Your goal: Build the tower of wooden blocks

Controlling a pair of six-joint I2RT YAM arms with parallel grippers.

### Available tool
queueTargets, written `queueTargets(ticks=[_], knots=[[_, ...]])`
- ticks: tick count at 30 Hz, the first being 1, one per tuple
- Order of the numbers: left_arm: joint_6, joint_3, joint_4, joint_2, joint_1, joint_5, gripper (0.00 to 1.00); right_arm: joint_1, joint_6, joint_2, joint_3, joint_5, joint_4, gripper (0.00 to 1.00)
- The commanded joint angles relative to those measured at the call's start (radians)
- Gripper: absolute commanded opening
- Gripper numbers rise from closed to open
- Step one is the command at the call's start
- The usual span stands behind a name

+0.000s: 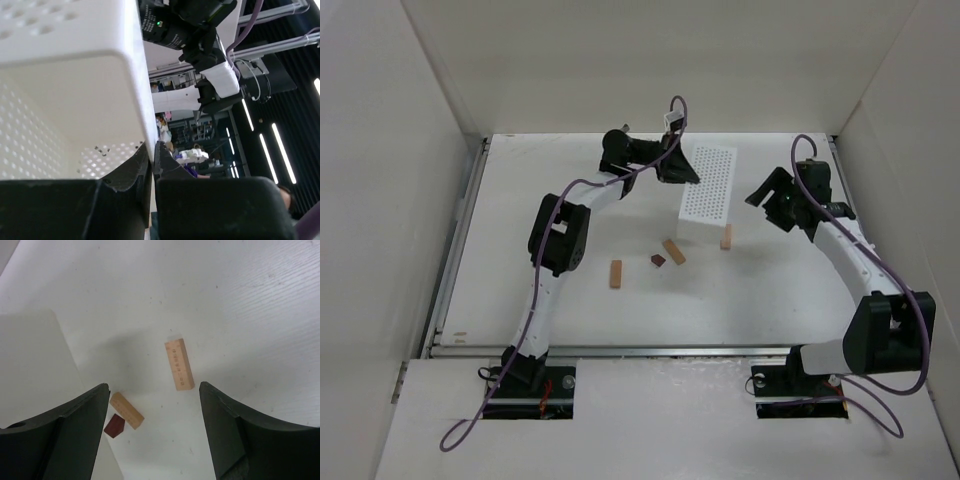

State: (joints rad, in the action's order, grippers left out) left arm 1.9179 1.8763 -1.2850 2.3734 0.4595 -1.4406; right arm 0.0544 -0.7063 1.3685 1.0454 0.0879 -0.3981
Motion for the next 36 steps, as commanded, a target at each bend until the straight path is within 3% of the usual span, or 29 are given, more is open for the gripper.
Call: queueTargets(ticks=[1,3,11,19,23,30,36], knots=[[0.173,0.198,-0.782,0.036,-0.030,-0.283,0.00,0.010,0.045,-0.019,0.065,-0.036,-0.031,0.78],[0.262,0.204,-0.769,0.092,-0.039,-0.284,0.00,0.010,0.045,-0.010,0.074,-0.013,-0.010,0.78],[0.251,0.161,-0.769,0.066,-0.061,-0.284,0.00,0.019,0.068,-0.009,0.085,0.099,0.050,0.78],[0.251,0.161,-0.769,0.038,-0.061,-0.284,0.00,0.130,0.162,-0.106,0.191,0.180,0.139,0.82],[0.251,0.141,-0.769,0.049,-0.061,-0.284,0.00,0.188,0.172,-0.106,0.225,0.132,0.124,0.85],[0.260,0.125,-0.769,0.147,-0.061,-0.284,0.00,0.248,0.172,0.073,0.303,0.027,0.018,0.85],[0.227,0.173,-0.769,0.179,-0.061,-0.284,0.12,0.280,0.163,0.164,0.327,0.006,0.005,0.85]])
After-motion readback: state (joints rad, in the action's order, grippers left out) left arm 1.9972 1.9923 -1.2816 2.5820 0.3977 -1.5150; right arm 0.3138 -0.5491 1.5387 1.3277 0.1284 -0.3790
